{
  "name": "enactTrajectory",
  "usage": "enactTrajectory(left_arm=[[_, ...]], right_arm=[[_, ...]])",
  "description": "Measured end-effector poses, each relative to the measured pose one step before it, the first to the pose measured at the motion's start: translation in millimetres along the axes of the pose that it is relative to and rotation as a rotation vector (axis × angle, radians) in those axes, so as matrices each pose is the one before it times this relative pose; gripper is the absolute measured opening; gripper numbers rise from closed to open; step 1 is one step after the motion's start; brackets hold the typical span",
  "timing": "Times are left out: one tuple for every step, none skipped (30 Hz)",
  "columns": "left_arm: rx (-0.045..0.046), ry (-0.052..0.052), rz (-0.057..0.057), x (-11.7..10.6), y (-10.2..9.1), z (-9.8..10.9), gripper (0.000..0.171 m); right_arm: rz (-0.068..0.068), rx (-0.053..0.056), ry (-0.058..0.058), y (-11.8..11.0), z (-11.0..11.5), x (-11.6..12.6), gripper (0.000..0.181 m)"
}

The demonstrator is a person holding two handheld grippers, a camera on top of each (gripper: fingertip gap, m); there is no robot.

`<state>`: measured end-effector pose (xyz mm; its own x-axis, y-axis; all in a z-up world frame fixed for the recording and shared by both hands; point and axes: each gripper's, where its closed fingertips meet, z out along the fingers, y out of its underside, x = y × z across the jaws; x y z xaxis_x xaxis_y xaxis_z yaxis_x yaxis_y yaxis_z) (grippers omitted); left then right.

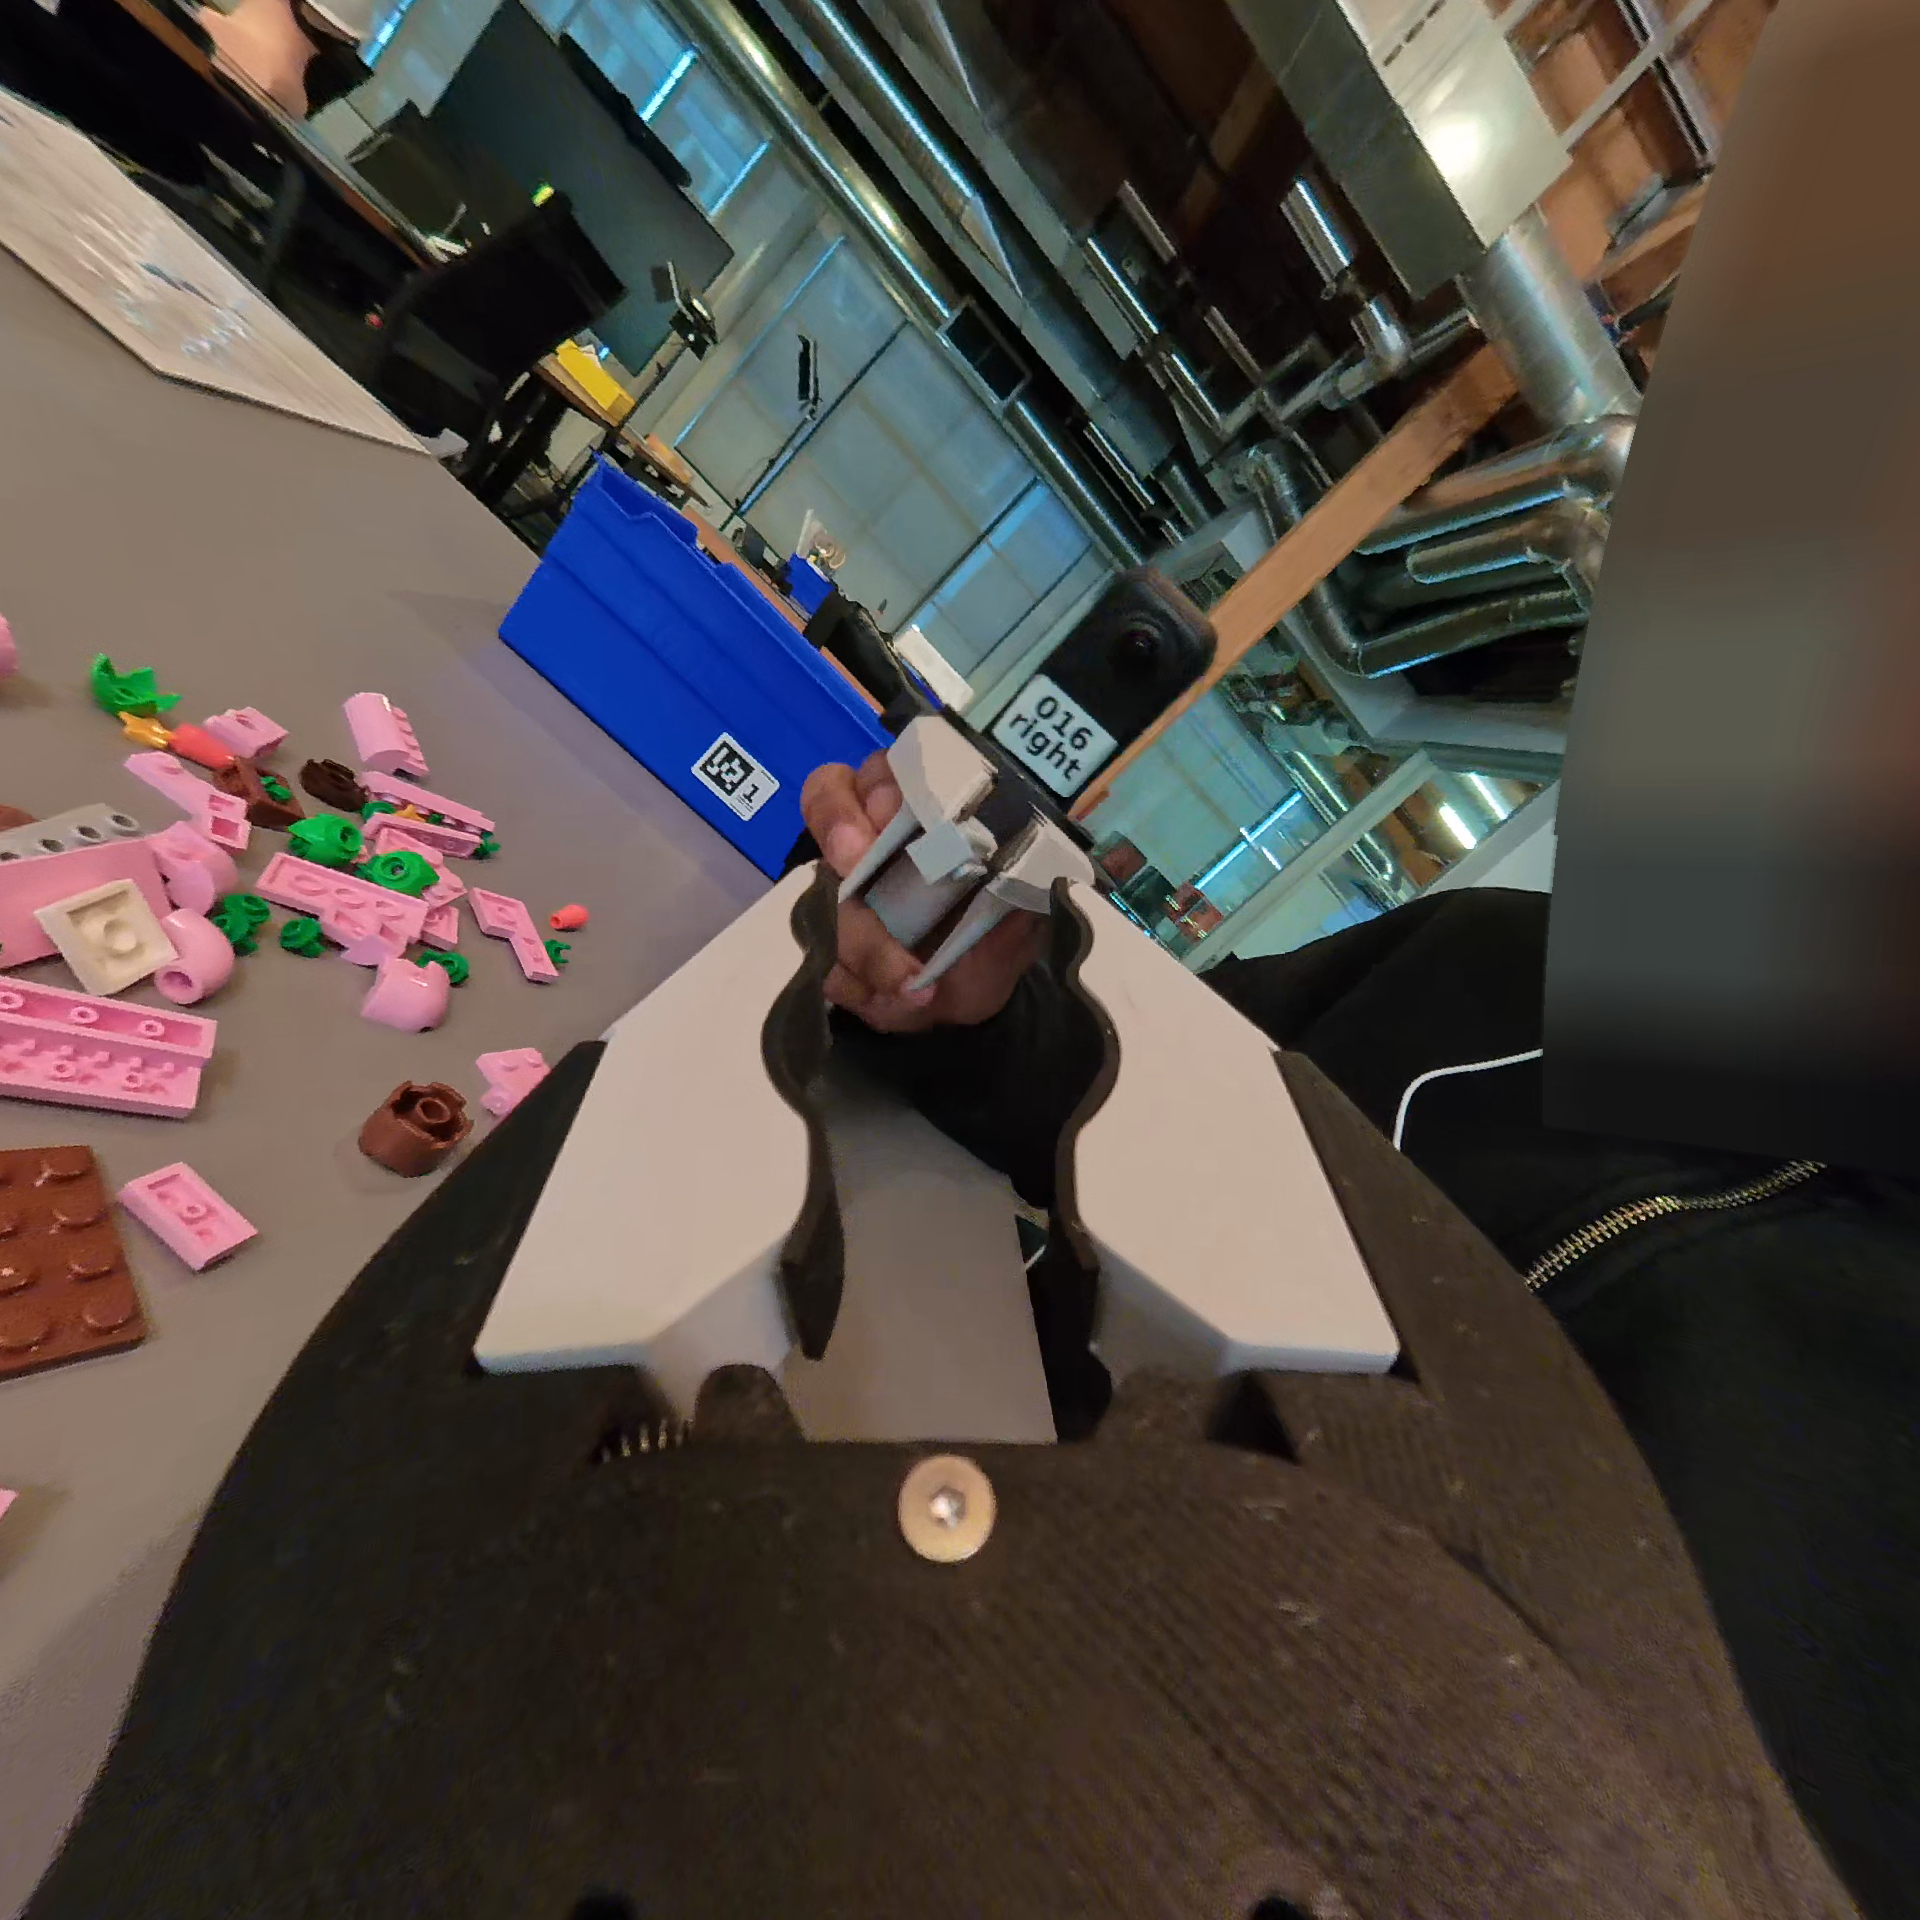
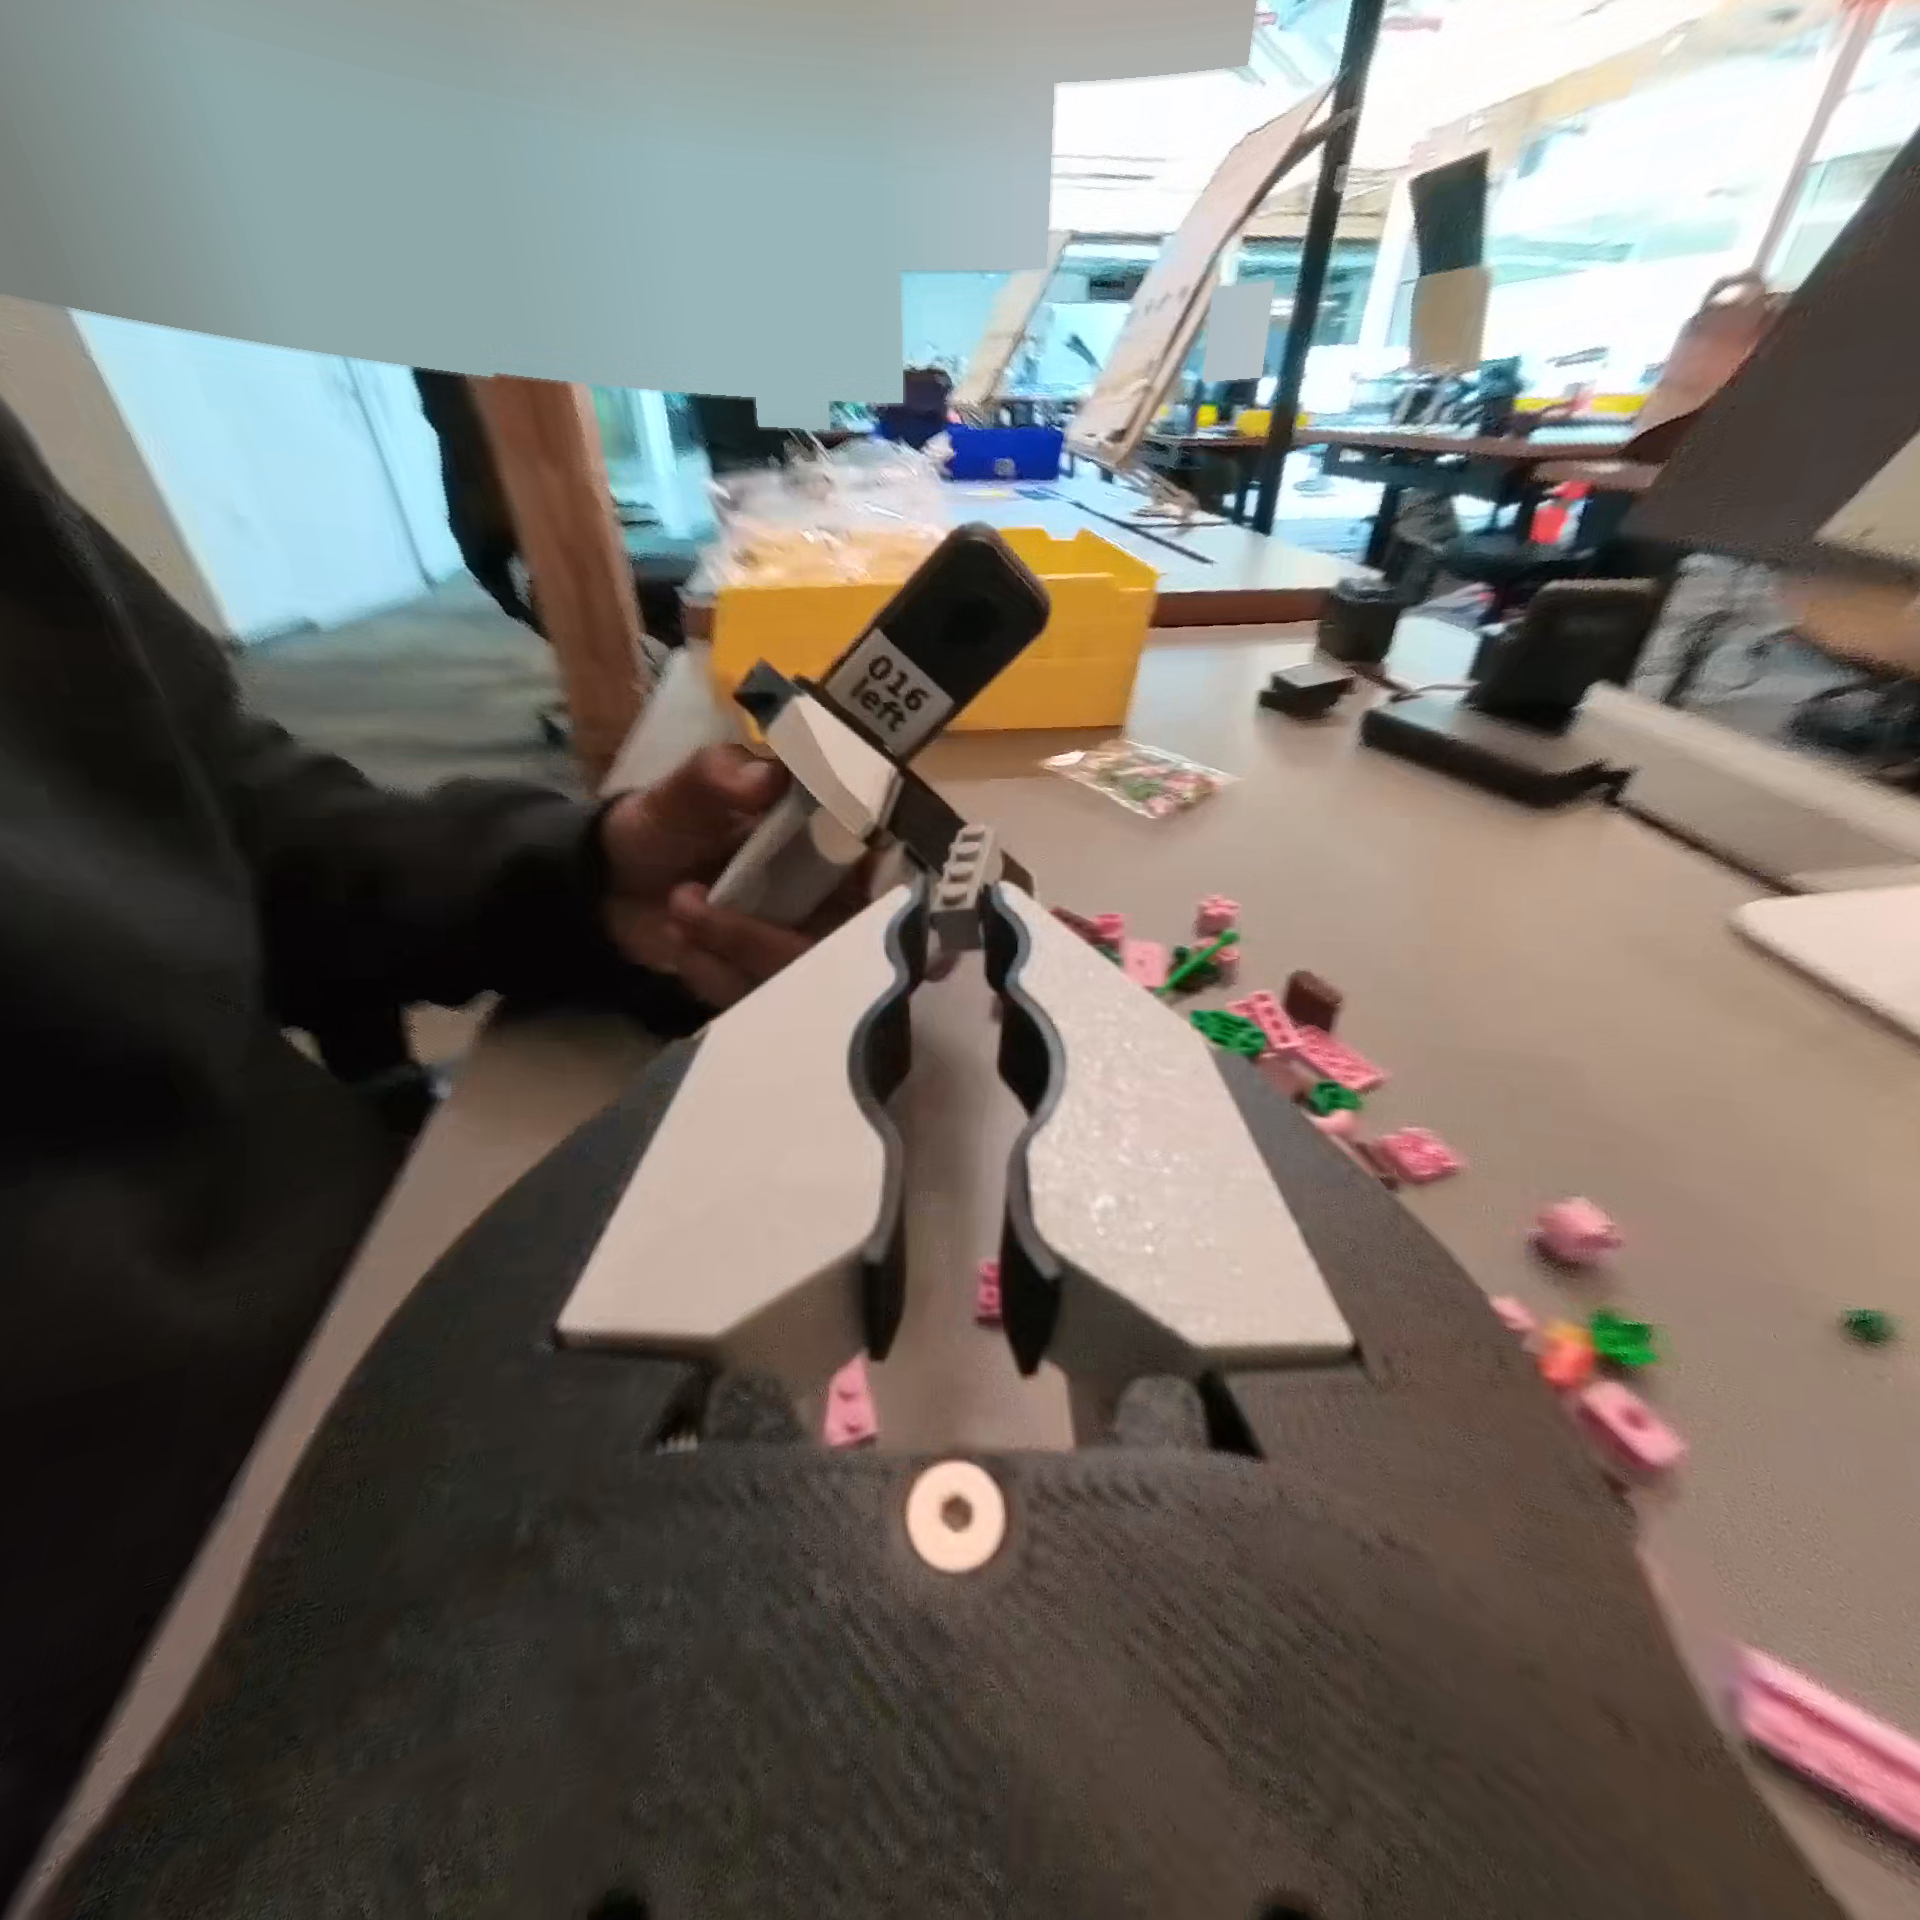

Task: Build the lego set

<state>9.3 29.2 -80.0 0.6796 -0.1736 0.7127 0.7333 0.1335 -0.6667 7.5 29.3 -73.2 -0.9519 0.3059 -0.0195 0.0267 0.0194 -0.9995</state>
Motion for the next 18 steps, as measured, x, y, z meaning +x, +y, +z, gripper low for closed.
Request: enactTrajectory(left_arm=[[0.00396,-0.0023,0.0087,0.38,-0.93,-0.57,0.038],[0.00135,0.0000,0.0067,0.43,-0.48,-0.53,0.037],[-0.00144,-0.0016,0.0040,-0.05,0.05,-0.21,0.035],[-0.00280,-0.0044,0.0024,-0.60,0.48,-0.08,0.033],[-0.00195,-0.0031,0.0021,-0.32,0.29,0.01,0.033],[-0.00080,0.0001,0.0020,0.21,0.06,0.11,0.032],[-0.00043,-0.0007,0.0016,0.19,0.08,0.13,0.031],[-0.00125,-0.0021,0.0016,-0.12,0.18,-0.04,0.028],[-0.00248,0.0019,0.0040,0.54,0.36,-0.09,0.020],[-0.00260,0.0123,0.0065,2.21,0.27,-0.33,0.011],[0.00082,-0.0026,0.0019,-0.02,-0.45,-0.23,0.010],[-0.00147,-0.0094,0.0097,-0.72,-0.23,-0.45,0.010],[-0.00032,-0.0112,0.0179,-0.40,-0.45,-0.41,0.010],[-0.00197,-0.0119,0.0228,-0.19,-0.12,-0.28,0.010],[-0.00403,-0.0170,0.0234,-0.91,0.19,-0.18,0.009],[-0.00619,-0.0226,0.0260,-1.70,0.50,-0.10,0.009],[-0.00835,-0.0244,0.0292,-1.76,0.82,-0.12,0.009],[-0.01172,-0.0249,0.0314,-1.71,1.32,-0.06,0.009]], right_arm=[[0.0591,0.0235,-0.0154,-0.78,-0.67,1.72,0.009],[0.0513,0.0214,-0.0077,-0.58,-0.93,2.52,0.009],[0.0473,0.0164,-0.0142,-0.31,-0.61,1.42,0.009],[0.0411,0.0069,-0.0205,0.51,-0.22,0.00,0.008],[0.0328,-0.0010,-0.0249,1.25,0.42,-1.36,0.008],[0.0257,-0.0046,-0.0235,1.61,1.02,-1.91,0.008],[0.0197,-0.0037,-0.0174,1.34,1.13,-1.79,0.008],[0.0140,-0.0006,-0.0150,0.80,1.09,-1.83,0.008],[0.0112,0.0019,-0.0077,0.46,0.88,-1.04,0.008],[0.0087,0.0020,-0.0003,0.64,0.66,0.19,0.008],[0.0052,0.0003,0.0012,0.64,0.26,0.62,0.008],[0.0037,0.0005,0.0023,0.59,0.25,0.66,0.008],[0.0003,0.0001,0.0047,0.44,0.19,0.87,0.008],[-0.0067,0.0006,0.0051,0.27,0.30,0.50,0.008],[-0.0156,-0.0037,0.0096,0.73,-0.04,0.86,0.008],[-0.0248,-0.0119,0.0164,1.42,-0.27,1.51,0.008],[-0.0338,-0.0157,0.0181,1.59,-0.54,1.45,0.011],[-0.0378,-0.0167,0.0227,1.42,-0.71,1.82,0.016]])
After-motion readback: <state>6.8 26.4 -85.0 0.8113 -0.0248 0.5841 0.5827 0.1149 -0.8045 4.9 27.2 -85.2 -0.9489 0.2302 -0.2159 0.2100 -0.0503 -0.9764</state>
